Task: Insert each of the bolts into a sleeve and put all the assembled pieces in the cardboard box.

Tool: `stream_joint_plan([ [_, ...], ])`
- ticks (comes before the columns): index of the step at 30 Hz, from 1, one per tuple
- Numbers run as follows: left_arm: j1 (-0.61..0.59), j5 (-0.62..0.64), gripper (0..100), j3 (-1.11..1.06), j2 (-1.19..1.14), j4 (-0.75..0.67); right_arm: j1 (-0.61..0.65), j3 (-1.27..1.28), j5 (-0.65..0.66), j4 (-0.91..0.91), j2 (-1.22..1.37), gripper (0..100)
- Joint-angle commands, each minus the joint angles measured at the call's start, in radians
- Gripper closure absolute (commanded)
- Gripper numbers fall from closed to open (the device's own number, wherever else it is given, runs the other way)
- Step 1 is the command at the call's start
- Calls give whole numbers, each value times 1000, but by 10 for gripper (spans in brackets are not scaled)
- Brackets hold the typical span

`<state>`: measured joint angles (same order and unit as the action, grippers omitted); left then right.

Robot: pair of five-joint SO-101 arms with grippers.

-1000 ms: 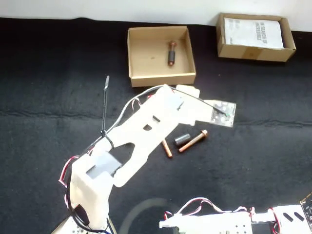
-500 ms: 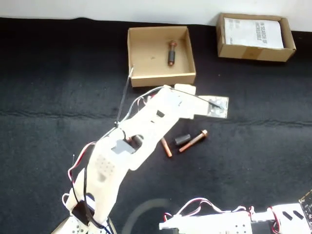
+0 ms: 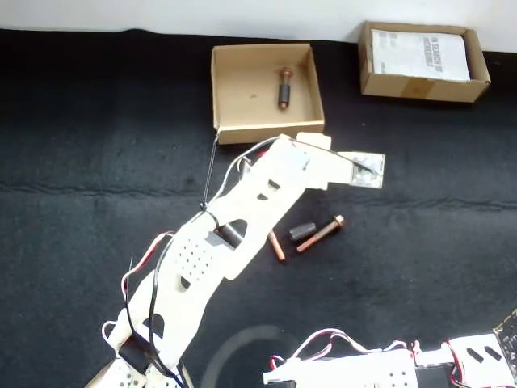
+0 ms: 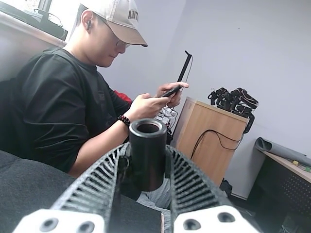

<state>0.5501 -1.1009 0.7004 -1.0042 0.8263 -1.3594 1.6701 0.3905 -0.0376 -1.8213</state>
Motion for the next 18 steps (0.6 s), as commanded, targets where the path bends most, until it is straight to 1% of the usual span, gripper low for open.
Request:
stream_joint_plan([
  [1,33,6,909,39,-15,6,-21,127,12,-21,-13,991],
  [7,58,6,915,131,-91,2,-102,127,12,-22,-13,991],
  [10,70,2,992,226,-162,3,-133,127,12,-22,-13,991],
  [13,77,5,992,332,-226,15,-143,127,12,-22,-13,991],
  [18,82,6,992,489,-255,157,-143,131,12,-22,-13,991],
])
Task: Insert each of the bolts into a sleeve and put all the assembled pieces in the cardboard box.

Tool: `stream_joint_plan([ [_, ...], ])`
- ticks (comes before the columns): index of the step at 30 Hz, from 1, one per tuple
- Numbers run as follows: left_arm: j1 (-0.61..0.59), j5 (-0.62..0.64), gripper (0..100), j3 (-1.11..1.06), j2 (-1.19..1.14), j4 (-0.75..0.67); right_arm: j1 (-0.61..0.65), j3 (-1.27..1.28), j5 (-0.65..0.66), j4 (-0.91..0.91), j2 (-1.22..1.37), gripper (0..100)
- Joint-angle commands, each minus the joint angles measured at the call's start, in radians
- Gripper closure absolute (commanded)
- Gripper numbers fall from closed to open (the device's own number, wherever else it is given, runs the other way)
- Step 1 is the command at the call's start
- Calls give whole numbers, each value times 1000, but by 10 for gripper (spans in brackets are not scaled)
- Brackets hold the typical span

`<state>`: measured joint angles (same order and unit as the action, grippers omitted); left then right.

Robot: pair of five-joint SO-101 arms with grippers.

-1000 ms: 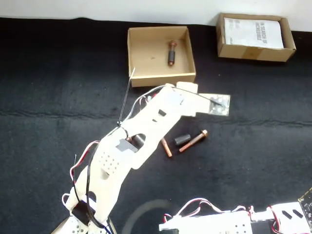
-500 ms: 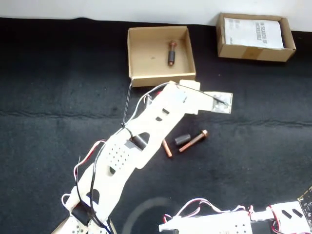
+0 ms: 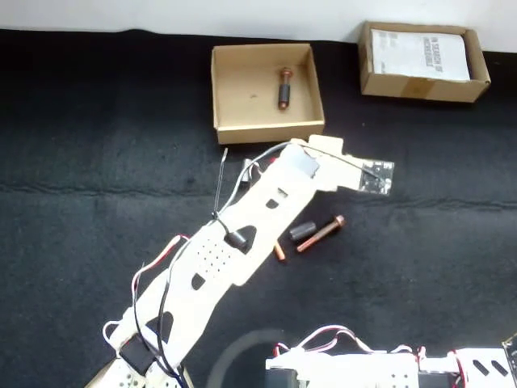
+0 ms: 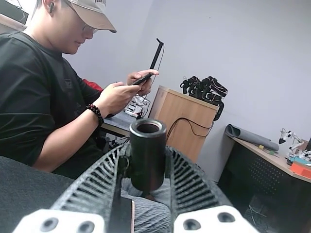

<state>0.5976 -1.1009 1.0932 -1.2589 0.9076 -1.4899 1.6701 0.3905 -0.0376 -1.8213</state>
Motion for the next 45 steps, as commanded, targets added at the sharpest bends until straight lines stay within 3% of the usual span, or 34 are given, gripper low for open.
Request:
stream_joint_plan([
  [1,35,8,992,139,-1,117,-7,136,14,-22,-13,991],
  [3,28,34,992,254,-1,206,7,136,14,-13,-10,991],
  [8,-2,262,991,593,8,413,147,136,12,42,-10,991],
  [15,-76,494,991,565,297,535,397,133,3,186,-12,991],
  [20,-111,565,991,565,463,643,549,134,-3,302,-12,991],
  [26,-125,563,991,565,630,836,771,128,-249,364,-12,991],
  [36,-289,571,991,565,960,848,1236,128,-548,418,-12,991],
  [38,-320,637,991,565,1021,848,1330,128,-557,418,-12,991],
  [41,-383,833,991,559,1115,852,1461,128,-557,418,-10,991],
  [45,-447,919,991,558,1214,852,1606,133,-554,420,-7,991],
])
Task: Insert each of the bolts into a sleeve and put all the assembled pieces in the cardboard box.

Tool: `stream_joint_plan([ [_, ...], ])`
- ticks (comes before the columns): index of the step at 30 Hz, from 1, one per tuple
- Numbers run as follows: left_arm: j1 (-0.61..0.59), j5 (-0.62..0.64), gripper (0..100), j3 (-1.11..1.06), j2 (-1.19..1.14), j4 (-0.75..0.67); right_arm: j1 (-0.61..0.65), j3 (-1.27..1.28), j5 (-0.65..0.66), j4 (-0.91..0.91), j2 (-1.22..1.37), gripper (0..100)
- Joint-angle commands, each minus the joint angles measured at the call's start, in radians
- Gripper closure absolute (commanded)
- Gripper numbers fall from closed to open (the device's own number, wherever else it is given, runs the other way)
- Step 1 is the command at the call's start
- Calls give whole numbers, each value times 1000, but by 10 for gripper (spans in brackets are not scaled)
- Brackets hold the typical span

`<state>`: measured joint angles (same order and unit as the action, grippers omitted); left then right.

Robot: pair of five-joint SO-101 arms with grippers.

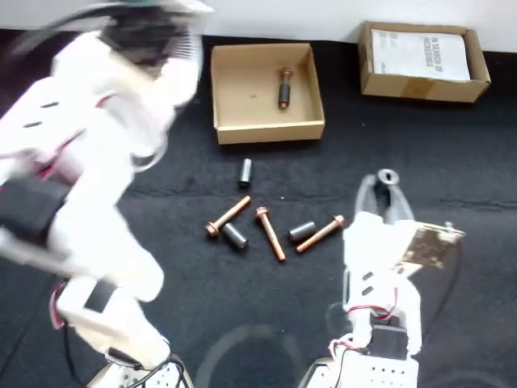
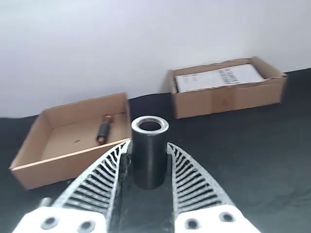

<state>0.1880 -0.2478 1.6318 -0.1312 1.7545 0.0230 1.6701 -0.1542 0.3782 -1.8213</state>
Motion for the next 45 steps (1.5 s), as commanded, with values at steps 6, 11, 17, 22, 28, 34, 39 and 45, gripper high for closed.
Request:
stream_joint_plan([
  [6,-127,299,991,18,188,6,242,134,-8,5,-5,991],
  [11,-162,493,991,18,260,8,289,134,-8,5,-5,991],
  [17,-125,502,991,-58,329,8,289,134,-8,5,-5,991],
  [22,-70,500,991,-360,506,8,291,134,-8,5,-5,991],
  [28,7,503,991,-757,720,-2,292,134,-6,5,-5,991],
  [34,19,503,991,-1012,806,-35,294,134,-6,5,-5,991],
  [39,15,503,991,-1204,835,-137,334,134,-6,4,-5,991],
  [45,21,503,991,-1488,885,-394,404,134,-6,4,-8,991],
])
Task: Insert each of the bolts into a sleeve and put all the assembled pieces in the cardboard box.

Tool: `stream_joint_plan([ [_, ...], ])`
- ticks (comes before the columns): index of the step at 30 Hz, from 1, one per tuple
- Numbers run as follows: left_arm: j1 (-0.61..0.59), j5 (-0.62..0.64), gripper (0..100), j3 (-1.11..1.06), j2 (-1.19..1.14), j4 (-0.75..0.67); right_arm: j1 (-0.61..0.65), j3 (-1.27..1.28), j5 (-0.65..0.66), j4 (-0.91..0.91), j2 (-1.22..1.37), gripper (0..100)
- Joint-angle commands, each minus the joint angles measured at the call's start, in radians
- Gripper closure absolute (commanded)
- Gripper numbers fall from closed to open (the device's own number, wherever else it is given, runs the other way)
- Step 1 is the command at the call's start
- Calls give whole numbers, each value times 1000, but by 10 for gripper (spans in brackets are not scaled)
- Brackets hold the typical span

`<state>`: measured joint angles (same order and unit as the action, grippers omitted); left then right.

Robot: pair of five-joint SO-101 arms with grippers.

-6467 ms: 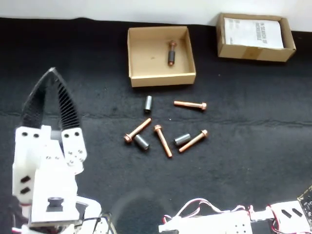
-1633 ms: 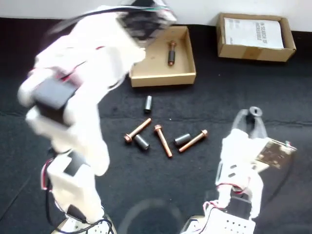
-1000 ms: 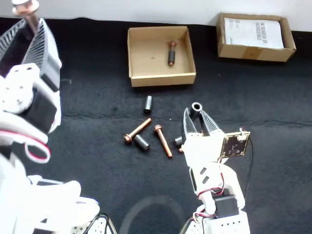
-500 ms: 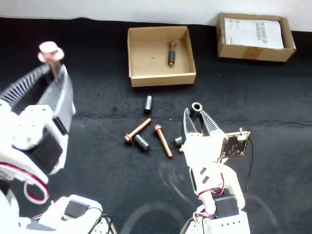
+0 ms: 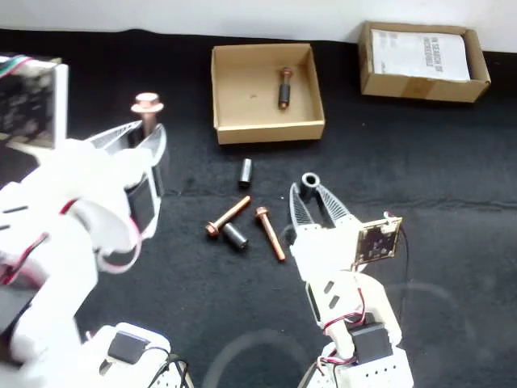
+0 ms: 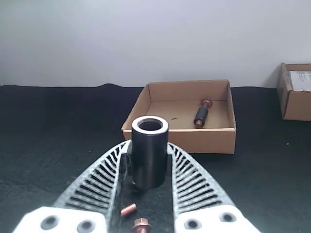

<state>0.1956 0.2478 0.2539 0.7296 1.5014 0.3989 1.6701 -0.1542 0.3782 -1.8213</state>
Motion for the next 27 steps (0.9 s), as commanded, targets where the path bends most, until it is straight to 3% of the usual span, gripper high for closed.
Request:
stream_joint_plan([
  [1,13,8,991,-165,35,-201,38,134,-6,2,-8,991],
  [10,189,5,991,-786,255,-717,70,134,-8,-1,-10,991],
  [17,335,0,991,-1262,449,-1220,70,134,-11,1,-10,991],
  [27,366,0,991,-1314,395,-1349,70,134,-12,2,-7,991],
])
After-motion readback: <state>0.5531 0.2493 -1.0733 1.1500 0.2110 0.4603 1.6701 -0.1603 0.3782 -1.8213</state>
